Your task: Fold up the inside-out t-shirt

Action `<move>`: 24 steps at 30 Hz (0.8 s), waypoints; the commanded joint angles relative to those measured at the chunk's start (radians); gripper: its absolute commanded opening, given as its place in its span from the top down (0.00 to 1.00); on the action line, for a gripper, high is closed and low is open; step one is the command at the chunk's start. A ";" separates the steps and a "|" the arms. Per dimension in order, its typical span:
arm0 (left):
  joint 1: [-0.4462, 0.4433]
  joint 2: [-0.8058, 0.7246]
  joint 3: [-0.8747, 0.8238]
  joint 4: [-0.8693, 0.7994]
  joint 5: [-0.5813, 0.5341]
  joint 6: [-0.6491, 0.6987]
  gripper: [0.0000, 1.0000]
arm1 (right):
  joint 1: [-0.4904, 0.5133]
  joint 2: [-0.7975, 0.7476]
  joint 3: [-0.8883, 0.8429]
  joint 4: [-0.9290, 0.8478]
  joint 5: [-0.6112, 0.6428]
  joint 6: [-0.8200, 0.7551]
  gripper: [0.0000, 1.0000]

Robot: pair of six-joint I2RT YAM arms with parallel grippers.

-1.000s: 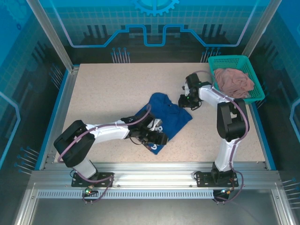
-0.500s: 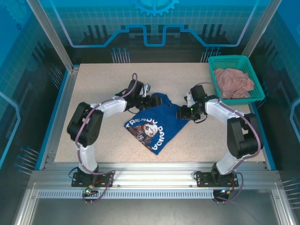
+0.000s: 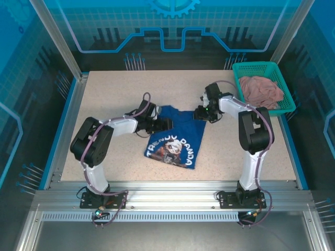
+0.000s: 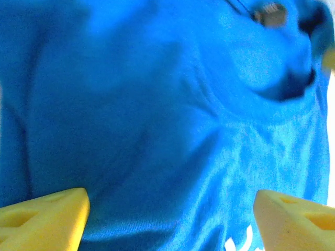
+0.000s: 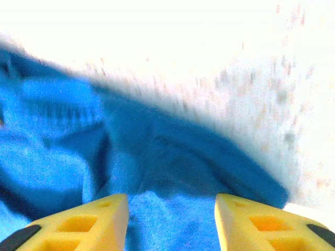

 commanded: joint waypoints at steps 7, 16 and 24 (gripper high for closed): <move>0.052 -0.172 -0.068 -0.042 -0.105 -0.067 0.12 | -0.031 -0.057 0.069 -0.079 0.044 -0.105 0.42; 0.129 0.087 0.196 -0.146 -0.038 0.027 0.09 | -0.040 0.066 0.131 -0.089 -0.032 -0.125 0.24; 0.114 0.178 0.220 -0.122 0.032 0.025 0.14 | -0.019 0.122 0.120 -0.079 -0.113 -0.120 0.25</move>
